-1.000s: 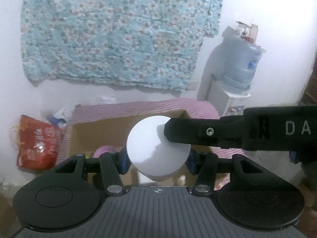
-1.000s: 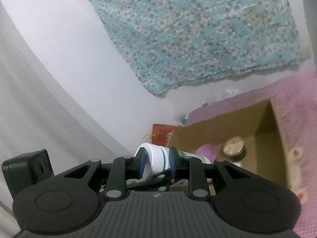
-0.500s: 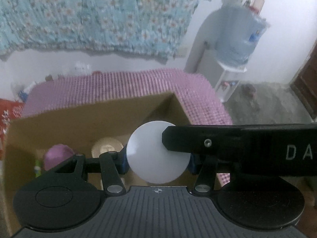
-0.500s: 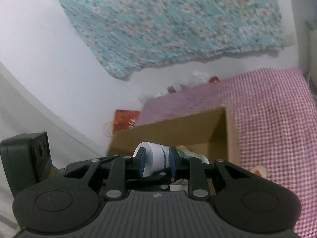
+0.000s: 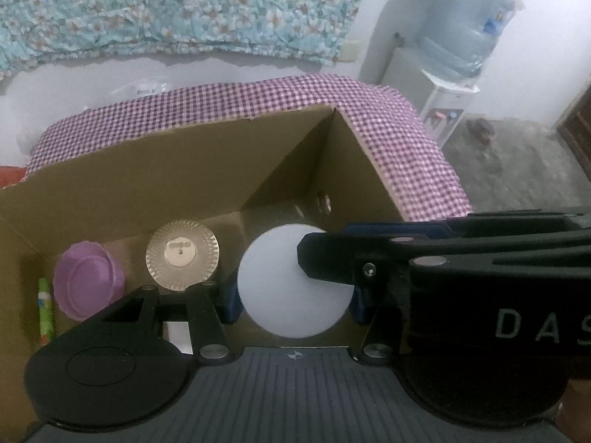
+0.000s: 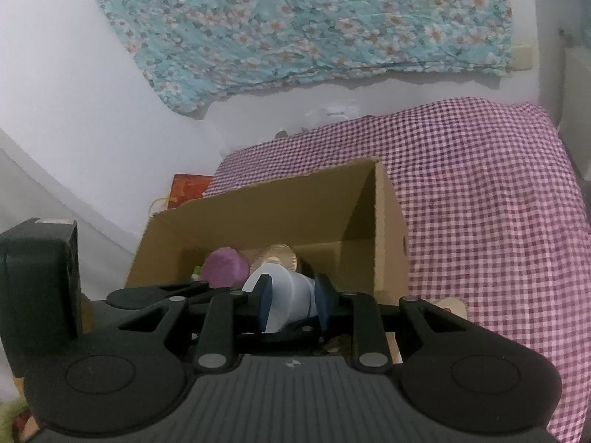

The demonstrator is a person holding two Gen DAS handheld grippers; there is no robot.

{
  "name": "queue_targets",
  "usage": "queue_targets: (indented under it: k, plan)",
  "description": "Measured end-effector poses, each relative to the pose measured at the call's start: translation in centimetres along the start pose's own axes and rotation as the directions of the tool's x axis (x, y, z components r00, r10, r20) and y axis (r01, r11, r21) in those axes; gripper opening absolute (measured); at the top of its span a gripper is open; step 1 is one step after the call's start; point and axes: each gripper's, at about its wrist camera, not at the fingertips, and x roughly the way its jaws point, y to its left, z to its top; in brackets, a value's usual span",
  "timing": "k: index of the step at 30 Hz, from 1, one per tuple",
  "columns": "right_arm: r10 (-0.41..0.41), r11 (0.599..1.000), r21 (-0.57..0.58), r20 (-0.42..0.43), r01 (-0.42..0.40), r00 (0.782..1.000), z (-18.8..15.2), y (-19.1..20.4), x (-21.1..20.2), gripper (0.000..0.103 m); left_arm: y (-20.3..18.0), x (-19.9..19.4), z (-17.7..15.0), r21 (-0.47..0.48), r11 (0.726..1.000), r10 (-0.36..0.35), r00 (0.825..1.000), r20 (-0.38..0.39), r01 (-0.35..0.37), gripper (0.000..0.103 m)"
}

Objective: Organize rigid objects

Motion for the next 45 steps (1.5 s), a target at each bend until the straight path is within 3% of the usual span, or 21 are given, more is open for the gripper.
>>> queue_targets:
  k: [6,10,16,22,25,28,35,41,45]
  plan:
    - [-0.002,1.0,0.025,0.003,0.002,1.0,-0.3,-0.4,-0.2,0.029,-0.6,-0.4,0.1,0.022,1.0,0.016,1.0,0.02,-0.017,0.058]
    - [0.031,0.998,0.051,0.041,-0.033,0.999,-0.4,-0.7,-1.1,0.029,-0.9,-1.4,-0.1,0.031,0.999,0.034,0.998,0.049,-0.036,0.073]
    - [0.076,0.991,0.101,0.102,-0.087,0.992,-0.6,-0.9,-3.0,0.028,-1.4,-3.9,-0.2,0.053,0.996,0.072,0.991,0.112,-0.078,0.085]
    - [0.128,0.98,0.123,0.198,-0.154,0.972,-1.3,0.0,-6.7,0.029,-2.0,-8.2,-1.1,0.058,0.992,0.098,0.976,0.195,-0.111,0.097]
    - [0.145,0.975,0.129,0.245,-0.18,0.959,-2.2,0.6,-9.0,0.038,-1.8,-10.9,-2.0,0.057,0.994,0.075,0.967,0.242,-0.091,0.103]
    - [0.147,0.973,0.13,0.282,-0.19,0.948,-3.6,1.6,-11.0,0.041,-1.4,-13.2,-3.4,0.047,0.995,0.071,0.957,0.28,-0.088,0.103]
    - [0.179,0.95,0.188,0.332,-0.25,0.926,-8.4,3.7,-13.7,0.048,-0.8,-16.4,-6.7,-0.009,0.973,0.221,0.927,0.303,-0.229,0.103]
    - [0.067,0.968,0.21,0.303,-0.136,0.951,-12.1,5.4,-14.3,0.054,-1.6,-17.3,-9.4,-0.002,0.941,0.321,0.888,0.33,-0.339,0.103]
    - [-0.034,0.976,0.216,0.31,-0.035,0.95,-13.6,5.7,-14.9,0.067,-1.7,-16.7,-10.7,-0.001,0.938,0.332,0.902,0.277,-0.346,0.103]
